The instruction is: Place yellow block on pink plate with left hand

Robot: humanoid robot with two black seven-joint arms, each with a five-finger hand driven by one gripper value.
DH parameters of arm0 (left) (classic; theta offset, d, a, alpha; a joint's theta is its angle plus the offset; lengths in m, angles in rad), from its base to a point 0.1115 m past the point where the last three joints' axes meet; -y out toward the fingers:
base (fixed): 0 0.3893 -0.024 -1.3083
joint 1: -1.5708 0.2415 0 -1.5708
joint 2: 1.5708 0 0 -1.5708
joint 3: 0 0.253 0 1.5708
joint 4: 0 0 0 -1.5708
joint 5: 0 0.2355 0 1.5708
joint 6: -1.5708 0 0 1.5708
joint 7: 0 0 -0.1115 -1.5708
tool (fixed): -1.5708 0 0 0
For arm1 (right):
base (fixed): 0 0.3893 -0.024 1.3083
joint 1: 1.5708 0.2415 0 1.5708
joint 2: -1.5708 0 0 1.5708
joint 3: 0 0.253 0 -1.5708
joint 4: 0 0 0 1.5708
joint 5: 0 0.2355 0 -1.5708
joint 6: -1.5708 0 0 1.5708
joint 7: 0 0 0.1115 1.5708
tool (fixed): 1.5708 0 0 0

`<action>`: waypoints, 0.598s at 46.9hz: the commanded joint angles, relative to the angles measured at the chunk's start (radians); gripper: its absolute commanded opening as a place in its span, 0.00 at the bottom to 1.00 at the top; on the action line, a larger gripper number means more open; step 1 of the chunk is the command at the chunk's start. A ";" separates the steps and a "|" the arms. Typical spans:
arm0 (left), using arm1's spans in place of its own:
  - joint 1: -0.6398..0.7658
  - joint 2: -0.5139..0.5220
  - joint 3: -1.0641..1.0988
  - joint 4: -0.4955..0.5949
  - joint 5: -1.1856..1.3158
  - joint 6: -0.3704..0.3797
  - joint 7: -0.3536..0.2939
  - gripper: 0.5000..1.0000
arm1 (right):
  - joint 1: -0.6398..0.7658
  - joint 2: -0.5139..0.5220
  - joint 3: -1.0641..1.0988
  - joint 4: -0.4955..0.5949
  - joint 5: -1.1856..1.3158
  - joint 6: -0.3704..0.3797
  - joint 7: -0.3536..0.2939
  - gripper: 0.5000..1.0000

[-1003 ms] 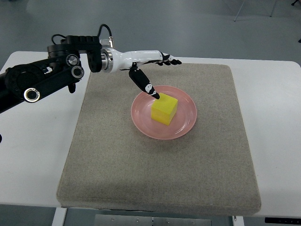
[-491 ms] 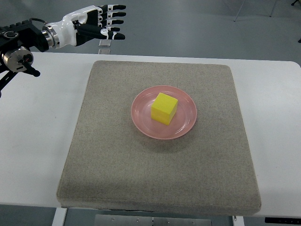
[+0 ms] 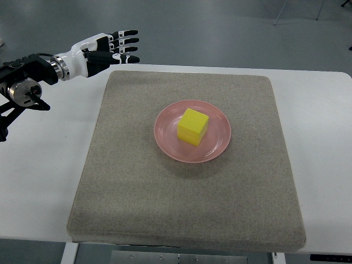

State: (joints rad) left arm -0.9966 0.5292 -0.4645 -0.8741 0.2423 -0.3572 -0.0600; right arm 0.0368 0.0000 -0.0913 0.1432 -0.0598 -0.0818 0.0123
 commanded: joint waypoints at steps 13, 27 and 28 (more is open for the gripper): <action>0.013 0.000 -0.025 0.000 -0.021 -0.005 0.000 0.98 | -0.003 0.000 -0.002 0.018 -0.003 0.004 0.000 0.85; 0.029 -0.003 -0.029 0.001 -0.182 -0.006 0.003 0.98 | -0.008 0.000 -0.002 0.018 -0.003 0.004 -0.002 0.85; 0.029 -0.006 -0.029 0.004 -0.193 -0.006 0.003 0.98 | -0.009 0.000 -0.002 0.018 -0.002 0.004 -0.002 0.85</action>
State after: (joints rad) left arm -0.9690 0.5278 -0.4951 -0.8742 0.0817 -0.3641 -0.0574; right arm 0.0302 0.0000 -0.0938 0.1611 -0.0630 -0.0781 0.0107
